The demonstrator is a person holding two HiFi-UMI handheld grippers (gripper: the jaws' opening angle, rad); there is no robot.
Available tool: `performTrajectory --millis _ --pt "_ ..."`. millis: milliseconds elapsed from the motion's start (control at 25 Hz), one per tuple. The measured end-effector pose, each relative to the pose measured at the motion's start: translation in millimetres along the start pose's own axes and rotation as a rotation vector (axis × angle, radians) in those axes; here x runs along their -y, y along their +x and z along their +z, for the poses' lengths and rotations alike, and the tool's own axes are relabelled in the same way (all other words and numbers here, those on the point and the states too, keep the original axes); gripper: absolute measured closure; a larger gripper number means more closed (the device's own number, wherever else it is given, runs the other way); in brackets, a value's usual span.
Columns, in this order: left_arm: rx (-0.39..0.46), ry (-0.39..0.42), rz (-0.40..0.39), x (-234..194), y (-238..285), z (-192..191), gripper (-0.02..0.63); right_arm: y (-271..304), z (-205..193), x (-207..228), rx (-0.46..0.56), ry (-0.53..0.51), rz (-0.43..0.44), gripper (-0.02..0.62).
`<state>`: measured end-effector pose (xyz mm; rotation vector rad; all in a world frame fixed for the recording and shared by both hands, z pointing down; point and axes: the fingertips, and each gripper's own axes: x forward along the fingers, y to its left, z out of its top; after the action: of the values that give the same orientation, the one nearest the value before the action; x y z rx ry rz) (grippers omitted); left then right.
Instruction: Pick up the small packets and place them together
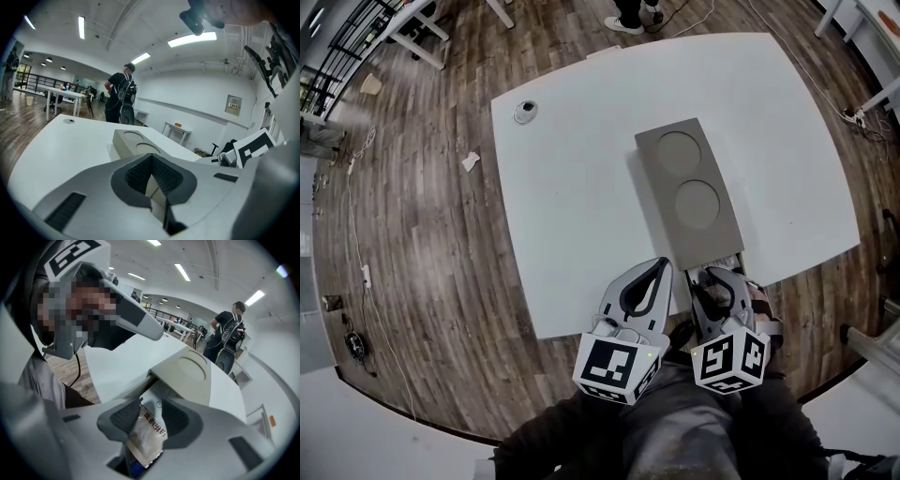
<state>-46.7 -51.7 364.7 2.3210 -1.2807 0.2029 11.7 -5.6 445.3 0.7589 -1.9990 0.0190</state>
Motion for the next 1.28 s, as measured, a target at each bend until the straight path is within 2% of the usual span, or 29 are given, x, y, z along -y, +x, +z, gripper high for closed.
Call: performTrajectory --millis 160,320,400,520,840,1080,1280 --pt "-0.003 -0.007 0.000 -1.7 4.4 -0.7 0.611 6.2 -1.0 6.6 -0.025 0.012 -0.019 0.456" --pt "-0.004 -0.016 0.001 -5.7 4.8 0.0 0.611 10.5 0.7 4.4 -0.061 0.003 0.002 0.463" --pt "-0.002 -0.017 -0.002 -4.9 5.9 0.3 0.611 11.4 -1.6 3.7 -0.085 -0.026 0.013 0.493" --pt "-0.002 -0.019 -0.002 -4.8 6.7 -0.8 0.611 12.9 -3.5 1.5 -0.102 -0.068 0.024 0.582" --pt "0.013 0.003 0.000 -4.3 0.0 4.4 0.611 0.0 9.1 -5.5 -0.019 -0.023 0.022 0.591" --pt "0.013 0.020 -0.021 23.8 -15.1 -4.5 0.611 -26.8 3.1 -23.1 0.033 -0.006 0.014 0.591" --pt "0.029 0.031 -0.029 43.3 -31.9 -5.8 0.611 -53.7 3.1 -27.7 0.072 -0.004 -0.033 0.591"
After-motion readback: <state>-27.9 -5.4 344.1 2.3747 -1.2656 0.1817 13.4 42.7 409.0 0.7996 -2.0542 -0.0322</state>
